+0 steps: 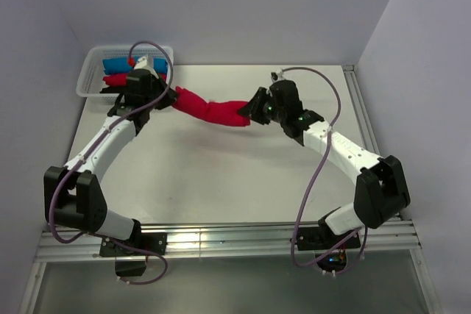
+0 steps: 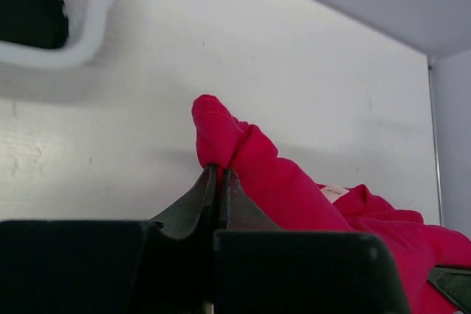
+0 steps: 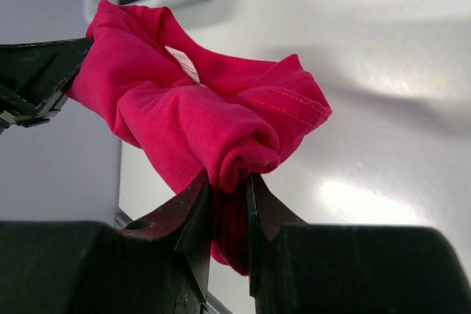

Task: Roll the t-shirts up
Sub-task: Place the rolled tshirt into the container

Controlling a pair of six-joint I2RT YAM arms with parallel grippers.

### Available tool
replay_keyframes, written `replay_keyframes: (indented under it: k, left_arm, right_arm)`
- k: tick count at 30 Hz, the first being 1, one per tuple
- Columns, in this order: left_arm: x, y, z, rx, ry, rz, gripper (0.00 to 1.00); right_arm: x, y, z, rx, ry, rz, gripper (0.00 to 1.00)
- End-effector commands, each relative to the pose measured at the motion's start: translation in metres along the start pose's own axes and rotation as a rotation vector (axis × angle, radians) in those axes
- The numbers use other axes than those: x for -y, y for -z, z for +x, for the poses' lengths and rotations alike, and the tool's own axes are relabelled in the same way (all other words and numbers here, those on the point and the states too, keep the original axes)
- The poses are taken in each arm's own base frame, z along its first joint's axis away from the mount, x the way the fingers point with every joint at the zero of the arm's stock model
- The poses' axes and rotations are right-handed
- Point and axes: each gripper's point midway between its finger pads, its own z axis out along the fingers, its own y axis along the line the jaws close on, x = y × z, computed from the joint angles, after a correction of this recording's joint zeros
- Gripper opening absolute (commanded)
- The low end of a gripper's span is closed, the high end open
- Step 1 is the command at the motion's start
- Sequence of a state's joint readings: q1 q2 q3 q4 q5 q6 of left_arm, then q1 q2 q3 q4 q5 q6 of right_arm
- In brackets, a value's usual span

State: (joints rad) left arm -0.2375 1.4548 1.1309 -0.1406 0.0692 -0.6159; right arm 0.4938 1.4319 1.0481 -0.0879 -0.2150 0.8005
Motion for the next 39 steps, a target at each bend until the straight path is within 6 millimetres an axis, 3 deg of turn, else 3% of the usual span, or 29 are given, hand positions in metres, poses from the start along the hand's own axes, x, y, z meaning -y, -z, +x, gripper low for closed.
replay_keyframes:
  k: [1,3,4,5,7,8,9,10,11,12,13,14,15,17,18,20,21,26,29,30,32,33,34,39]
  left_arm:
    - [0.002,0.001,-0.042,0.074,-0.007,-0.002,0.0]
    - [-0.006,-0.003,-0.067,0.134,0.031,0.002,0.0]
    - [-0.012,-0.009,-0.07,0.141,0.045,-0.003,0.0]
    - [-0.014,-0.011,-0.08,0.163,0.057,-0.003,0.0]
    - [-0.028,-0.021,-0.096,0.211,0.075,-0.013,0.0]
    - [-0.036,-0.022,-0.108,0.245,0.09,-0.021,0.0]
    - [-0.042,-0.024,-0.113,0.259,0.103,-0.025,0.0]
    - [-0.045,-0.03,-0.116,0.263,0.128,0.006,0.0]
    - [-0.05,-0.034,-0.12,0.267,0.146,0.016,0.0]
    - [-0.07,-0.034,-0.131,0.287,0.171,0.001,0.0]
    - [-0.079,-0.047,-0.133,0.283,0.192,0.002,0.0]
    - [-0.082,-0.053,-0.138,0.286,0.195,0.013,0.0]
    - [-0.091,-0.06,-0.14,0.283,0.2,0.0,0.0]
    - [-0.1,-0.087,-0.134,0.248,0.211,0.002,0.0]
    - [-0.103,-0.094,-0.132,0.238,0.217,-0.001,0.0]
    - [-0.114,-0.113,-0.121,0.207,0.233,-0.007,0.0]
    - [-0.123,-0.125,-0.11,0.181,0.245,-0.021,0.0]
    - [-0.131,-0.15,-0.088,0.114,0.25,-0.016,0.0]
    - [-0.118,-0.153,-0.071,0.069,0.254,0.022,0.01]
    - [-0.107,-0.151,-0.067,0.064,0.244,0.037,0.0]
    - [-0.102,-0.151,-0.055,0.034,0.236,0.019,0.0]
    - [-0.087,-0.155,-0.044,0.004,0.227,0.041,0.0]
    - [-0.082,-0.157,-0.037,-0.015,0.23,0.053,0.0]
    - [-0.055,-0.164,-0.007,-0.078,0.223,0.09,0.0]
  right_arm:
    - [-0.05,-0.013,-0.032,0.051,0.061,-0.139,0.0]
    - [-0.072,-0.018,-0.045,0.062,0.076,-0.186,0.0]
    - [-0.069,-0.031,-0.043,0.045,0.077,-0.176,0.0]
    - [-0.088,-0.032,-0.055,0.061,0.095,-0.217,0.0]
    - [-0.092,-0.053,-0.055,0.039,0.113,-0.224,0.0]
    - [-0.113,-0.054,-0.066,0.05,0.134,-0.274,0.0]
    - [-0.108,-0.074,-0.06,0.019,0.139,-0.27,0.0]
    - [-0.114,-0.082,-0.06,0.008,0.164,-0.291,0.0]
    - [-0.134,-0.083,-0.075,0.034,0.185,-0.336,0.0]
    - [-0.129,-0.104,-0.068,-0.001,0.195,-0.339,0.0]
    - [-0.133,-0.111,-0.069,-0.005,0.211,-0.35,0.0]
    - [-0.15,-0.111,-0.08,0.018,0.226,-0.387,0.0]
    - [-0.141,-0.131,-0.073,-0.009,0.22,-0.371,0.0]
    - [-0.157,-0.137,-0.081,0.004,0.229,-0.408,0.0]
    - [-0.148,-0.154,-0.075,-0.016,0.22,-0.394,0.0]
    - [-0.157,-0.159,-0.08,-0.016,0.214,-0.422,0.0]
    - [-0.151,-0.168,-0.077,-0.025,0.208,-0.416,0.0]
    - [-0.149,-0.177,-0.076,-0.024,0.196,-0.422,0.0]
    - [-0.145,-0.174,-0.073,-0.032,0.2,-0.417,0.0]
    - [-0.151,-0.164,-0.08,-0.011,0.206,-0.432,0.0]
    - [-0.141,-0.161,-0.077,-0.005,0.194,-0.423,0.0]
    - [-0.146,-0.151,-0.082,0.009,0.194,-0.434,0.0]
    - [-0.136,-0.149,-0.083,0.003,0.176,-0.42,0.0]
    - [-0.134,-0.122,-0.098,0.026,0.193,-0.41,0.0]
